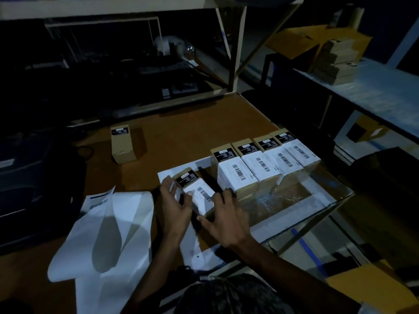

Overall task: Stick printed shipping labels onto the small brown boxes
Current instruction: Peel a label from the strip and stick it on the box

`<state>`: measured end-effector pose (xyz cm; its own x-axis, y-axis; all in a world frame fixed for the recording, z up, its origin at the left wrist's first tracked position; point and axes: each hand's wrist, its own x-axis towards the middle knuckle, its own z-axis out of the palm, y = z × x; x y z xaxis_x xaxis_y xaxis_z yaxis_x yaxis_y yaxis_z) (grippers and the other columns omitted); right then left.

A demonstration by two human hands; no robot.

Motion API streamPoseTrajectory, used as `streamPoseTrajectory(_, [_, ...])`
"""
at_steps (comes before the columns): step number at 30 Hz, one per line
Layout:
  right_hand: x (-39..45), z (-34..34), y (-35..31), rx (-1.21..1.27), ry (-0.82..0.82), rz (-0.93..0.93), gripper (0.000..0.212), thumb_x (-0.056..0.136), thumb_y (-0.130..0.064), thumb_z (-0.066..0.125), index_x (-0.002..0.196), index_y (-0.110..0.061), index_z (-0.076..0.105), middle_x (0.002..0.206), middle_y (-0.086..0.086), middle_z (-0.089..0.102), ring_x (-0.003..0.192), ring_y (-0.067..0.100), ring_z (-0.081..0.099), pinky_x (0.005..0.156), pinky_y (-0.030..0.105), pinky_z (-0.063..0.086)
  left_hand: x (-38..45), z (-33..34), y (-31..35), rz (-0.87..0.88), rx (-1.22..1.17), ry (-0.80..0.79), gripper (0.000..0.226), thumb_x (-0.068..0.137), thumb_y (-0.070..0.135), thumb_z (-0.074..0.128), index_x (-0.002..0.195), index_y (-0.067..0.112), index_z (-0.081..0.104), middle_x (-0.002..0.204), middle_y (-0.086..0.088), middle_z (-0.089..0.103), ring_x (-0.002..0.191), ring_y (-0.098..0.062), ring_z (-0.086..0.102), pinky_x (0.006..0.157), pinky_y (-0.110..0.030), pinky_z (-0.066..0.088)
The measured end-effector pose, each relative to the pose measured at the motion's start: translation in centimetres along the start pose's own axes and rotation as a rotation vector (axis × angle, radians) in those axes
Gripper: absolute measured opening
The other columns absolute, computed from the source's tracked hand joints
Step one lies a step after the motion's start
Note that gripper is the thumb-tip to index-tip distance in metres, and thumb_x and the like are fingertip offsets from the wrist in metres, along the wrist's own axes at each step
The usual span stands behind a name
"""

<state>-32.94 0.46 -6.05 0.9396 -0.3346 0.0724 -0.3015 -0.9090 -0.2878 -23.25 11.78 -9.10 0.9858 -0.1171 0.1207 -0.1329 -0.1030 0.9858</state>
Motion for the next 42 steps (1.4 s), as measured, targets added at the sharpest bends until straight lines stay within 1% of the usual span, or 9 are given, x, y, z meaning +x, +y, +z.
streamPoseTrajectory(3, [0.1, -0.3, -0.1, -0.065, 0.033, -0.046, 0.055, 0.090, -0.053, 0.063, 0.130, -0.018, 0.049, 0.136, 0.009, 0.042, 0.115, 0.030, 0.060, 0.071, 0.037, 0.056, 0.1, 0.7, -0.3, 0.032, -0.017, -0.104, 0.069, 0.092, -0.001, 0.065, 0.148, 0.013, 0.028, 0.138, 0.024, 0.040, 0.121, 0.026, 0.039, 0.095, -0.004, 0.041])
streamPoseTrajectory(5, [0.4, -0.7, -0.4, -0.076, 0.006, -0.048, 0.055, 0.092, -0.048, 0.063, 0.134, -0.017, 0.047, 0.140, 0.010, 0.041, 0.118, 0.030, 0.058, 0.075, 0.038, 0.056, 0.6, 0.9, -0.8, 0.034, -0.011, -0.157, 0.071, 0.092, 0.001, 0.066, 0.149, 0.015, 0.027, 0.138, 0.026, 0.040, 0.127, 0.019, 0.040, 0.105, -0.016, 0.042])
streamPoseTrajectory(8, [0.7, -1.0, -0.6, -0.077, -0.027, -0.029, 0.050, 0.095, -0.036, 0.061, 0.138, -0.017, 0.044, 0.145, 0.009, 0.037, 0.110, 0.029, 0.063, 0.076, 0.037, 0.054, 1.3, 1.3, -1.0, 0.029, -0.021, -0.261, 0.078, 0.090, 0.002, 0.068, 0.150, 0.025, 0.024, 0.147, 0.008, 0.045, 0.138, -0.006, 0.044, 0.110, -0.037, 0.043])
streamPoseTrajectory(13, [1.1, -0.3, -0.6, -0.045, -0.024, -0.057, 0.053, 0.095, -0.024, 0.060, 0.144, -0.021, 0.042, 0.151, 0.004, 0.036, 0.124, 0.026, 0.056, 0.087, 0.038, 0.053, 2.2, 2.0, -0.8, 0.074, 0.007, -0.336, 0.080, 0.091, -0.007, 0.061, 0.139, 0.048, 0.027, 0.151, 0.003, 0.040, 0.141, -0.006, 0.040, 0.114, -0.035, 0.040])
streamPoseTrajectory(18, [1.6, 0.3, -0.2, 0.034, -0.018, -0.040, 0.048, 0.093, -0.026, 0.061, 0.139, -0.025, 0.045, 0.149, 0.001, 0.038, 0.119, 0.027, 0.059, 0.087, 0.042, 0.056, 2.6, 1.9, -1.0, 0.063, 0.024, -0.388, 0.076, 0.091, -0.011, 0.059, 0.139, 0.040, 0.029, 0.145, 0.018, 0.040, 0.135, 0.008, 0.040, 0.107, -0.021, 0.040])
streamPoseTrajectory(24, [1.9, 0.4, 0.3, 0.027, -0.002, 0.031, 0.053, 0.090, -0.026, 0.065, 0.139, -0.029, 0.047, 0.152, -0.003, 0.036, 0.123, 0.026, 0.059, 0.088, 0.044, 0.057, 2.9, 2.7, -1.1, 0.076, 0.005, -0.433, 0.073, 0.093, -0.005, 0.060, 0.150, 0.025, 0.026, 0.149, 0.011, 0.041, 0.140, -0.002, 0.039, 0.115, -0.036, 0.039])
streamPoseTrajectory(28, [2.1, 0.3, 1.4, 0.052, -0.006, 0.057, 0.055, 0.091, -0.025, 0.065, 0.141, -0.030, 0.045, 0.154, -0.004, 0.034, 0.128, 0.028, 0.055, 0.092, 0.045, 0.056, 2.9, 3.9, -1.6, 0.102, 0.046, -0.413, 0.075, 0.091, 0.006, 0.064, 0.151, 0.031, 0.026, 0.152, 0.003, 0.040, 0.141, -0.011, 0.039, 0.114, -0.047, 0.040])
streamPoseTrajectory(38, [2.3, -1.0, 2.3, 0.101, 0.045, 0.075, 0.051, 0.090, -0.019, 0.066, 0.137, -0.029, 0.051, 0.149, -0.004, 0.042, 0.125, 0.027, 0.056, 0.092, 0.043, 0.055, 3.8, 5.4, -1.3, 0.127, 0.080, -0.466, 0.073, 0.091, 0.010, 0.067, 0.151, 0.026, 0.027, 0.148, 0.000, 0.044, 0.137, -0.013, 0.044, 0.109, -0.046, 0.045])
streamPoseTrajectory(42, [2.2, -1.2, 1.9, 0.089, 0.032, 0.099, 0.050, 0.091, -0.020, 0.067, 0.138, -0.025, 0.052, 0.150, -0.002, 0.041, 0.126, 0.027, 0.056, 0.096, 0.045, 0.054, 3.8, 4.5, -1.1, 0.106, 0.043, -0.518, 0.073, 0.091, 0.001, 0.066, 0.151, 0.015, 0.028, 0.148, 0.000, 0.045, 0.135, -0.001, 0.044, 0.112, -0.038, 0.043])
